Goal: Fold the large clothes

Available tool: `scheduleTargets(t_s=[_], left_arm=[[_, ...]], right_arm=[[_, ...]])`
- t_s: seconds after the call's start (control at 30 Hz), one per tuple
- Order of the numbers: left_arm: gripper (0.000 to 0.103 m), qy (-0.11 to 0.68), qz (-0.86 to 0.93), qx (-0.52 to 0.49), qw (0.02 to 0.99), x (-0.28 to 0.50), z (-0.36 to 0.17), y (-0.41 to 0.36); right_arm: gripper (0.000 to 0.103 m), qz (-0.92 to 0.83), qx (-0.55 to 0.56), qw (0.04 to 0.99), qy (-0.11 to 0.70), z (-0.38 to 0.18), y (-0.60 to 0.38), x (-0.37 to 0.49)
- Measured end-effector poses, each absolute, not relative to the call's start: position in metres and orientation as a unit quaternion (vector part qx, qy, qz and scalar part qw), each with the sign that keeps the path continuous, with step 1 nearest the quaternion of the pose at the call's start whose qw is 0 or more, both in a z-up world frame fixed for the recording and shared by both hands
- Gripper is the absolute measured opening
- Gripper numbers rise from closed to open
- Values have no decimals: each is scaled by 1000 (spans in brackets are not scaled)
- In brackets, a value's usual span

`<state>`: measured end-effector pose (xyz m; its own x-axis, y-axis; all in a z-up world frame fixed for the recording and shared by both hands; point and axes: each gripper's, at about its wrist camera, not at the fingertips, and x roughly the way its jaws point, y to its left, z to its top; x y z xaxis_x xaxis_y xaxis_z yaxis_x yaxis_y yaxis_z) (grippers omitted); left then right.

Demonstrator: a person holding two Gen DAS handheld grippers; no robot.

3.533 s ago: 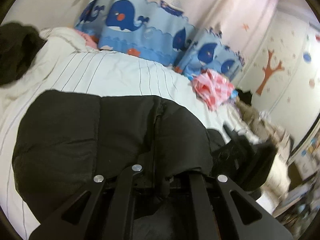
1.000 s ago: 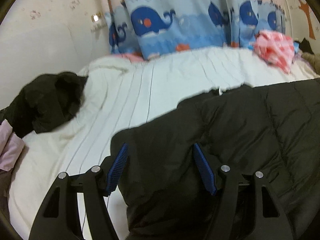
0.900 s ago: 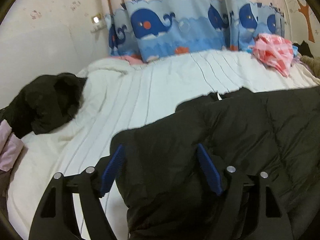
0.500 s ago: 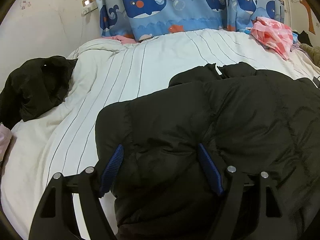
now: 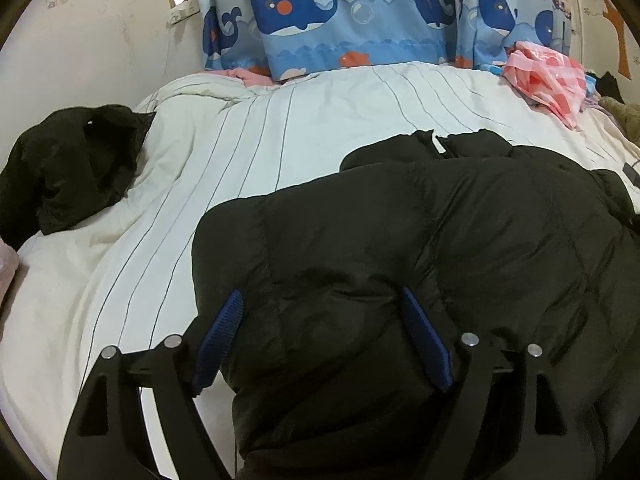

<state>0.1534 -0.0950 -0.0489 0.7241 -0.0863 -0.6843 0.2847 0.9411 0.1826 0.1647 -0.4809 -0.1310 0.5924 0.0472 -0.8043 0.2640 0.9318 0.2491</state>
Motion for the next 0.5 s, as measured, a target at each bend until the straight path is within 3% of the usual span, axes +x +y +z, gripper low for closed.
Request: scheduleTargets(t_s=[0.17, 0.33, 0.5], left_arm=[[78, 326, -88, 139, 931, 143, -36, -93], [79, 350, -106, 151, 919, 147, -46, -99], [79, 351, -103, 156, 917, 146, -49, -98]], right_arm=[[56, -64, 133, 905, 398, -96, -464, 124], [57, -78, 128, 877, 457, -137, -480, 131], [57, -71, 121, 897, 418, -102, -466, 109]])
